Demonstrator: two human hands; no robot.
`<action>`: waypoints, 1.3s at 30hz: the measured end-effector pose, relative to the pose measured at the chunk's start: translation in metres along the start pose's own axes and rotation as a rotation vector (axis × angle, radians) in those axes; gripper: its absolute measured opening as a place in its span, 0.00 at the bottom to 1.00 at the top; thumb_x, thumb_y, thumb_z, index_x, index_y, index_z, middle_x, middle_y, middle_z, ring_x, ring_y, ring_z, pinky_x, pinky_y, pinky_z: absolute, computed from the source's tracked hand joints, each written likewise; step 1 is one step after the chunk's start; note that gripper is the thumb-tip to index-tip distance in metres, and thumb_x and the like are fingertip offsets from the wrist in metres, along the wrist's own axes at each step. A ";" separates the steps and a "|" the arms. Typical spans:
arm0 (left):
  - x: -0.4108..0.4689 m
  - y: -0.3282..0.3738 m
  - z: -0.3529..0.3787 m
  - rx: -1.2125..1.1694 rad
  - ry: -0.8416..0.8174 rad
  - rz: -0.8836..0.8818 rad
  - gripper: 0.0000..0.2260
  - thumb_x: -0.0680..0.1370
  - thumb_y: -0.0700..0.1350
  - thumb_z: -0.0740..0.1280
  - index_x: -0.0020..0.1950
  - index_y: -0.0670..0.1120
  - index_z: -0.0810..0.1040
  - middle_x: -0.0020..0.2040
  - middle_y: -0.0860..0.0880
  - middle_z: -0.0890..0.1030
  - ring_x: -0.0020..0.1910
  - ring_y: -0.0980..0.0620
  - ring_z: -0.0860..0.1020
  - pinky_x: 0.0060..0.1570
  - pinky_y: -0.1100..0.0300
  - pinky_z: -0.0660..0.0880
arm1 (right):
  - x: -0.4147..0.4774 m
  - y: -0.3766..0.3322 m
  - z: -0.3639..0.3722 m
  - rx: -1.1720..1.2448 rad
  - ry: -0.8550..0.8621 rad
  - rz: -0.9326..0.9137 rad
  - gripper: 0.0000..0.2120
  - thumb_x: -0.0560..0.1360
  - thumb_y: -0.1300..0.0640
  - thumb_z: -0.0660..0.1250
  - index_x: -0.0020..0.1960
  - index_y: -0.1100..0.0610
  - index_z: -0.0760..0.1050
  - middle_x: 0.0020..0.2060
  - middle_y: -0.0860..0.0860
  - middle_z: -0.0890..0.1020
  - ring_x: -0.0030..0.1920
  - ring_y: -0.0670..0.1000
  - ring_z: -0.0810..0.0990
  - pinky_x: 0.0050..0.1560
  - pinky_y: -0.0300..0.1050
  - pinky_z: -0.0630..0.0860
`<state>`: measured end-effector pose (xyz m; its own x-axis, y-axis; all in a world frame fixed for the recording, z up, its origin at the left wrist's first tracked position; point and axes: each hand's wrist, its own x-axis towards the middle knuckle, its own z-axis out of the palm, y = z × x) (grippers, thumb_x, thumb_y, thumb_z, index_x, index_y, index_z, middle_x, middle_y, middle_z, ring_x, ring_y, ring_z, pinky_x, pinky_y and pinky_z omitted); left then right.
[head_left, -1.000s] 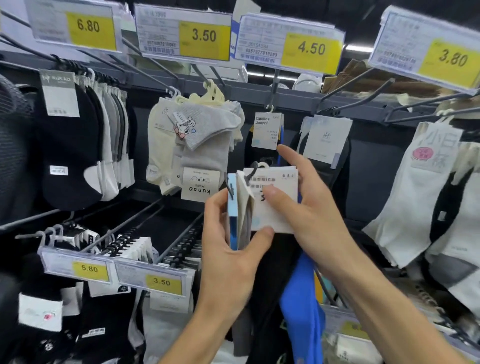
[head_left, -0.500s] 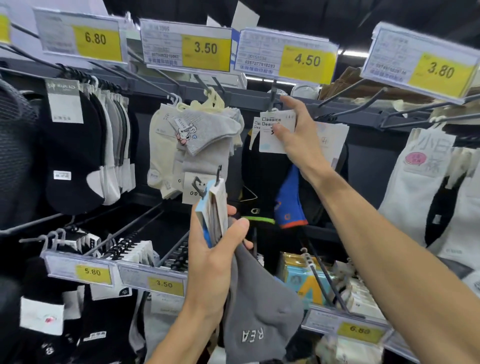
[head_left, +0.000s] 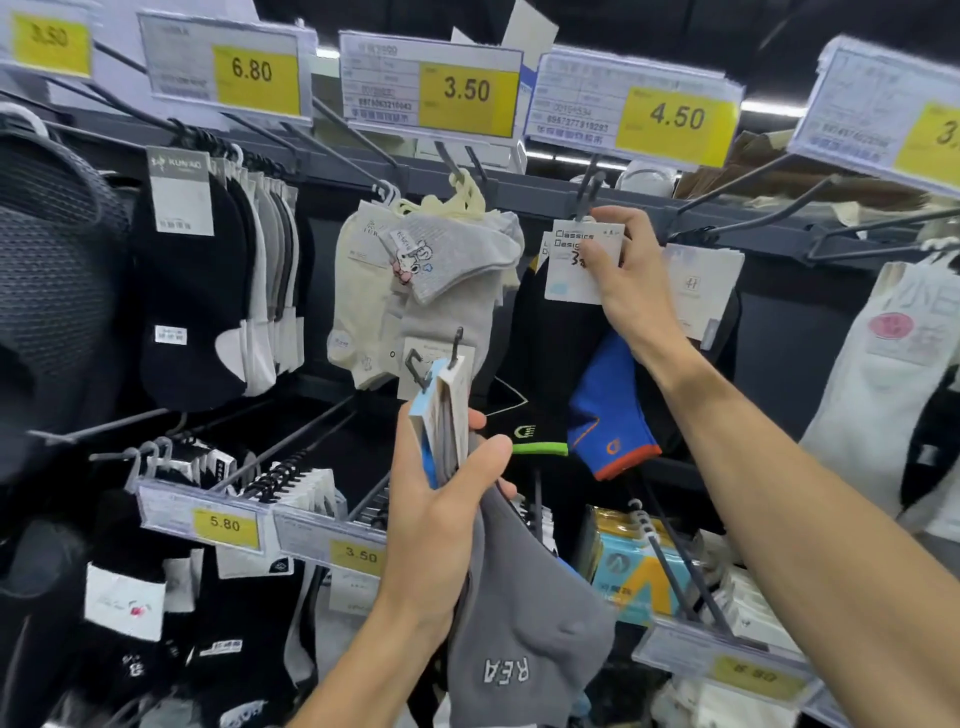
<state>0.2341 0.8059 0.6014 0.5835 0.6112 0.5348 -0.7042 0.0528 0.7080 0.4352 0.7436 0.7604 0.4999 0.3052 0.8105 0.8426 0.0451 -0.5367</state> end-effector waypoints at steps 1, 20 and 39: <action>0.002 0.001 0.000 0.004 0.001 -0.012 0.15 0.67 0.50 0.74 0.52 0.52 0.77 0.41 0.51 0.78 0.35 0.50 0.78 0.39 0.59 0.77 | -0.001 -0.001 -0.001 0.035 0.000 0.022 0.14 0.79 0.61 0.66 0.62 0.54 0.69 0.47 0.47 0.82 0.44 0.41 0.82 0.46 0.40 0.80; 0.037 -0.006 0.020 -0.017 -0.021 -0.176 0.14 0.68 0.47 0.72 0.53 0.50 0.77 0.48 0.47 0.79 0.38 0.54 0.79 0.37 0.57 0.79 | -0.013 -0.012 -0.009 -0.060 -0.001 -0.026 0.10 0.77 0.59 0.68 0.56 0.50 0.72 0.48 0.48 0.81 0.43 0.37 0.82 0.42 0.35 0.78; 0.040 -0.008 0.019 0.068 -0.030 -0.140 0.22 0.66 0.45 0.74 0.58 0.49 0.73 0.54 0.50 0.80 0.47 0.55 0.82 0.42 0.59 0.81 | -0.090 -0.056 -0.031 -0.413 -0.183 -0.082 0.04 0.75 0.54 0.69 0.50 0.48 0.77 0.43 0.44 0.83 0.42 0.37 0.79 0.39 0.33 0.76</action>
<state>0.2710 0.8153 0.6256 0.6862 0.5780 0.4416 -0.5871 0.0816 0.8054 0.3491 0.6840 0.7249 0.4159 0.4814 0.7716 0.9057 -0.2957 -0.3037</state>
